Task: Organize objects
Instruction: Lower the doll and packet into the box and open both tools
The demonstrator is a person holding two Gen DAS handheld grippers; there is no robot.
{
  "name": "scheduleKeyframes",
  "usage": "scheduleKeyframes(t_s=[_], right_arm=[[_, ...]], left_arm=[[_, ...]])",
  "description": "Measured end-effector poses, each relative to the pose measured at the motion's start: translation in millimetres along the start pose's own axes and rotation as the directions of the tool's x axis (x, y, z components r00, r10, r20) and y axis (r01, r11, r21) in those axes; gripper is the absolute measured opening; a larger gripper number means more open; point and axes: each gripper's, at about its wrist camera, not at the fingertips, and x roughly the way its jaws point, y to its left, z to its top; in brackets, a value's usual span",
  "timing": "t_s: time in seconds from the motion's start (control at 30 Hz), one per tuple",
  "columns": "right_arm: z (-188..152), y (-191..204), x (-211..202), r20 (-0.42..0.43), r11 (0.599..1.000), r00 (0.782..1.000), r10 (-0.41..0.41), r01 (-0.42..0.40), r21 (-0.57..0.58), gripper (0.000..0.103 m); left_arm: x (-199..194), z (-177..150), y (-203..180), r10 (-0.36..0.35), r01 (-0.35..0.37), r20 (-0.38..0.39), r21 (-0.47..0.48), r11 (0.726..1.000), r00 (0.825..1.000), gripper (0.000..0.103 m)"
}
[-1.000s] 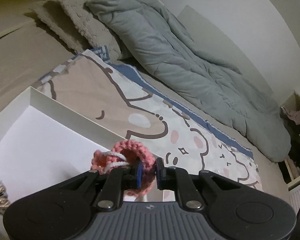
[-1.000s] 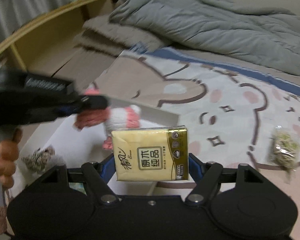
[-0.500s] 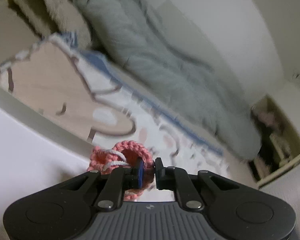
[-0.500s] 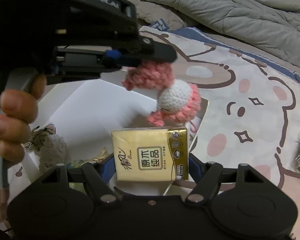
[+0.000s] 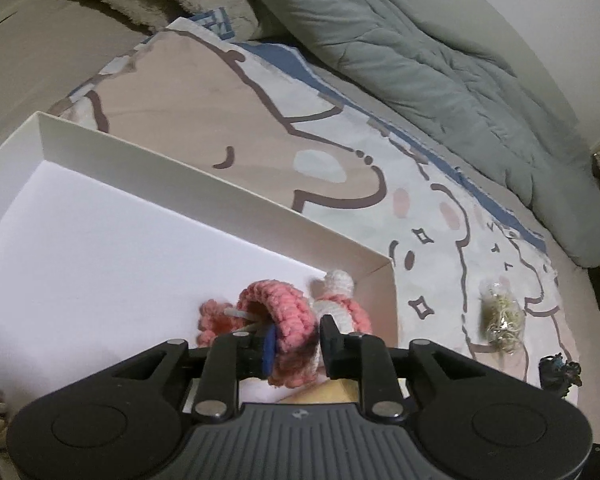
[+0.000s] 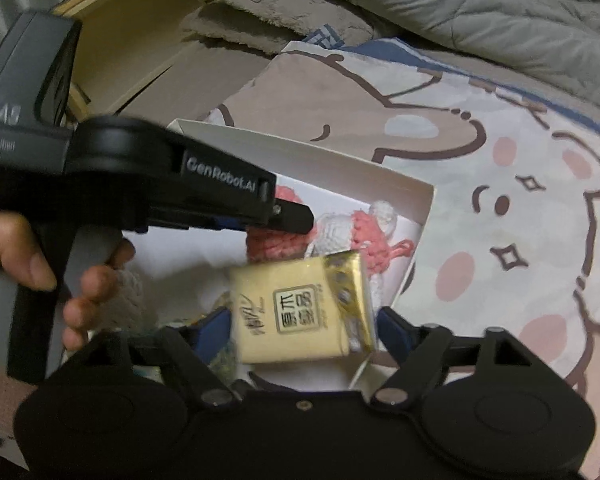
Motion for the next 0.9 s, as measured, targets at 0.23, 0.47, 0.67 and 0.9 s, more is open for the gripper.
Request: scheduleKeyframes(t_s=[0.23, 0.47, 0.67, 0.9], right_arm=[[-1.1, 0.4, -8.5, 0.009, 1.000, 1.000, -0.004, 0.004, 0.002, 0.082], [-3.1, -3.7, -18.1, 0.010, 1.000, 1.000, -0.016, 0.016, 0.002, 0.080], [-5.2, -8.6, -22.9, 0.008, 0.999, 0.999, -0.036, 0.036, 0.008, 0.078], [-6.6, -15.8, -38.5, 0.048, 0.999, 0.998, -0.027, 0.025, 0.046, 0.078]], left_arm=[[-11.1, 1.1, 9.0, 0.031, -0.031, 0.011, -0.033, 0.999, 0.999, 0.030], [-4.5, -3.8, 1.0, 0.078, -0.077, -0.021, 0.013, 0.997, 0.997, 0.021], [-5.7, -7.7, -12.1, 0.095, -0.094, -0.017, 0.064, 0.994, 0.995, 0.023], [-30.7, -9.2, -18.9, 0.128, -0.131, 0.035, 0.098, 0.987, 0.991, 0.056]])
